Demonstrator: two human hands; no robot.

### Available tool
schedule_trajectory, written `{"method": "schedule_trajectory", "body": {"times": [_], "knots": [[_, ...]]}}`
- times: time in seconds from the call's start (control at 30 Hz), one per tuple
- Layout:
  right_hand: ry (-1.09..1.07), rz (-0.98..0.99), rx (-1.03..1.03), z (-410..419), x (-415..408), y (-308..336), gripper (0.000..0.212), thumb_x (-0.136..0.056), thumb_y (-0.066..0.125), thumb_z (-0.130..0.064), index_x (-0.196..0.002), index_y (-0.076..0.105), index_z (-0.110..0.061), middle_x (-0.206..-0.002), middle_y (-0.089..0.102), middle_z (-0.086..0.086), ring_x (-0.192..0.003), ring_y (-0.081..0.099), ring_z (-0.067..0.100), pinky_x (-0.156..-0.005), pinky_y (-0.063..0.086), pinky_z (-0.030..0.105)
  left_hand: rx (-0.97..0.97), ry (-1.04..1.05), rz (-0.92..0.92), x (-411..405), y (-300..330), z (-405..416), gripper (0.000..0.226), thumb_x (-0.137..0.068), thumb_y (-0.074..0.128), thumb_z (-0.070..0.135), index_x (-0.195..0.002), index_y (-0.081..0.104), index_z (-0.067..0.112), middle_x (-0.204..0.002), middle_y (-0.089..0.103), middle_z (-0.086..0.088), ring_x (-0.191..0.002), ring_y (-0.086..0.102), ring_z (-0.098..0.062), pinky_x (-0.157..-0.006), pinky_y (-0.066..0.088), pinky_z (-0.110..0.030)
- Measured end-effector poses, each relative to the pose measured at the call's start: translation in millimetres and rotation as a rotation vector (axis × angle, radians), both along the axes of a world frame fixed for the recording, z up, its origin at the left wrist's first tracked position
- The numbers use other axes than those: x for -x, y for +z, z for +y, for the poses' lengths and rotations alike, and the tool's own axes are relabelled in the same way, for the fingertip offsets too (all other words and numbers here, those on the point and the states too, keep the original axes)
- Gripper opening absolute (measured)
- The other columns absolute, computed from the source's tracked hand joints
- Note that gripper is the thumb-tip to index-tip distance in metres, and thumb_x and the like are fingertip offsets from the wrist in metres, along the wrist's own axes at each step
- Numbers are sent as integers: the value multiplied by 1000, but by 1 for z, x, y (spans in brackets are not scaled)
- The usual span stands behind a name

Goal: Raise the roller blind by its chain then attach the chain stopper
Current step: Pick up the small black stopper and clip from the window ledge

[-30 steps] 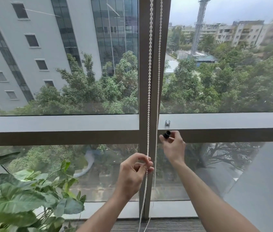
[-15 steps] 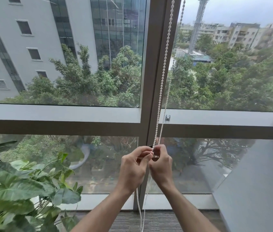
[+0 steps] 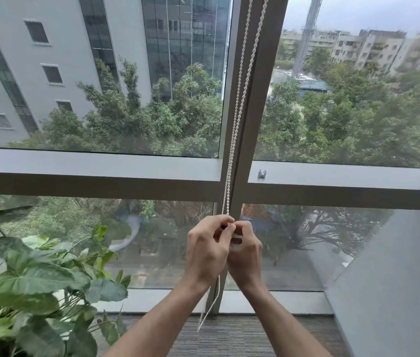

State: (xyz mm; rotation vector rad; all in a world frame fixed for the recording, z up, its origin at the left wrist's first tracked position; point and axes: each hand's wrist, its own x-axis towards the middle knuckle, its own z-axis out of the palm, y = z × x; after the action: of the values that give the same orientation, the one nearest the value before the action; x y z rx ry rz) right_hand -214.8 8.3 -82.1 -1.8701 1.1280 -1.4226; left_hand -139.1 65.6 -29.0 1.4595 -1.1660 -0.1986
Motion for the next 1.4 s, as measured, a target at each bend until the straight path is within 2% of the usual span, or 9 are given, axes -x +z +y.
{"method": "schedule_trajectory", "body": {"times": [0.1,0.23,0.43,0.67,0.83,0.93,1.03,1.13,1.4], "knots": [[2,-14,33,2,1,1,35,-77,79,-9,-84,49,-26,-72,69,0,-64,68,13,-57,51,17,-18,-1,27,-4,0,0,16,-83,74,13,-98,73,18,-91,71,9,-73,65,-5,-72,56,-25],[-11,-28,14,3,-1,-1,34,-77,80,-10,-89,52,-24,-75,69,-5,-67,68,14,-60,55,33,-47,-24,54,-7,0,0,24,-80,78,18,-102,71,24,-92,69,10,-67,63,-12,-67,51,-16],[3,-20,65,1,3,-1,37,-73,76,5,-95,60,-21,-82,67,-9,-72,63,8,-64,45,10,-134,-193,37,-20,4,3,39,-73,82,16,-110,70,22,-100,72,9,-76,67,-9,-76,58,-26],[89,-31,85,2,5,0,33,-74,76,6,-97,64,-15,-83,68,-5,-74,65,4,-65,49,14,-199,-265,-22,-33,14,5,39,-70,85,15,-106,74,22,-80,71,13,-65,66,-15,-67,56,-24],[126,-57,35,6,8,0,28,-77,73,6,-98,62,-10,-85,67,-11,-78,64,-9,-68,47,8,-217,-303,-61,-40,13,5,37,-69,85,21,-104,74,29,-99,75,10,-89,66,-8,-71,52,-27],[141,-84,23,9,8,1,20,-81,67,-9,-100,60,-10,-87,64,-14,-79,63,-10,-69,46,7,-191,-341,-16,-37,9,7,38,-72,83,16,-107,73,27,-103,73,11,-98,66,-5,-75,54,-24],[148,-82,-10,7,10,0,27,-80,70,-2,-101,57,-13,-89,66,-5,-82,66,-3,-71,50,11,-171,-367,43,-35,7,7,40,-74,82,10,-110,71,24,-107,72,8,-101,66,-2,-79,54,-18],[171,-106,-46,7,13,0,36,-79,72,4,-100,53,-18,-91,66,-2,-84,69,6,-74,53,14,-157,-371,86,-35,3,7,45,-74,82,9,-110,69,32,-108,72,7,-103,67,-4,-88,56,-25],[220,-138,-45,13,18,-2,54,-79,62,14,-106,50,-32,-97,68,8,-91,68,2,-80,52,15,-135,-392,174,-29,-5,7,47,-73,81,2,-114,70,21,-110,71,6,-106,65,-5,-86,59,-33]]}}
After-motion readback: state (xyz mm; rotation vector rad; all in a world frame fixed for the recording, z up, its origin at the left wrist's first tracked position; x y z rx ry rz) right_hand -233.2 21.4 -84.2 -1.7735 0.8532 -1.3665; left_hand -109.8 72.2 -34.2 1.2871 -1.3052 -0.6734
